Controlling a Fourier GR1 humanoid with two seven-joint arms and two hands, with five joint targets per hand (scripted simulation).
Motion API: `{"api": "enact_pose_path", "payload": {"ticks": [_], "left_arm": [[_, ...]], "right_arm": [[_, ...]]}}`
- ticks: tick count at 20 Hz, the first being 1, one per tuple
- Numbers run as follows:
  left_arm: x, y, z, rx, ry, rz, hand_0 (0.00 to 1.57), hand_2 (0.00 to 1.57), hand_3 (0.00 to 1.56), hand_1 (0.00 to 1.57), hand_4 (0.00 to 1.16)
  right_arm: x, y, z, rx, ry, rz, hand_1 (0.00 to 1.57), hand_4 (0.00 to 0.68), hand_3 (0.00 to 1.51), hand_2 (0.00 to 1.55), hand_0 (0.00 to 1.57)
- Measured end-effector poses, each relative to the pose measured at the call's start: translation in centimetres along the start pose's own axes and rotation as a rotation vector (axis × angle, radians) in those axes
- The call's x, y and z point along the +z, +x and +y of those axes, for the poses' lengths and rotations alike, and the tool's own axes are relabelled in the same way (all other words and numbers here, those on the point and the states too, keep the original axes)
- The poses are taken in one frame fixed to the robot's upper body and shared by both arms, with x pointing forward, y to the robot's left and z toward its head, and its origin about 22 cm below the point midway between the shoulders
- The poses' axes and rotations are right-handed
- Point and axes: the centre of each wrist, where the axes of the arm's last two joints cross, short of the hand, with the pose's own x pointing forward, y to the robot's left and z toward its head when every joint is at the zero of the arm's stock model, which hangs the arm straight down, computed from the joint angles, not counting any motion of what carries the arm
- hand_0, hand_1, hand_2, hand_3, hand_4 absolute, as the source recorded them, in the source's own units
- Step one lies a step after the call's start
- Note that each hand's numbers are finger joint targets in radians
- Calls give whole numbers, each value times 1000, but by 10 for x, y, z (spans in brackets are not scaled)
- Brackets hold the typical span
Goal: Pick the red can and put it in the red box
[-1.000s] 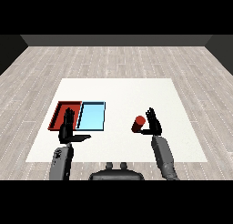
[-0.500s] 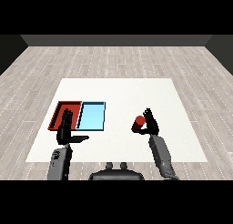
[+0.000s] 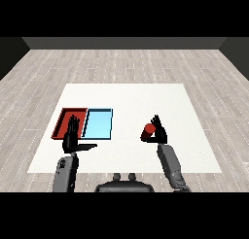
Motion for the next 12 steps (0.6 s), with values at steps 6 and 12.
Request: {"api": "enact_pose_path", "payload": {"ticks": [6, 12], "left_arm": [[-2, 1, 0, 4, -5, -1, 0, 0, 0, 0, 0], [1, -2, -1, -3, 1, -10, 0, 0, 0, 0, 0]], "right_arm": [[-3, 1, 0, 0, -7, 11, 0, 0, 0, 0, 0], [-16, 5, 3, -1, -5, 25, 0, 0, 0, 0, 0]]}}
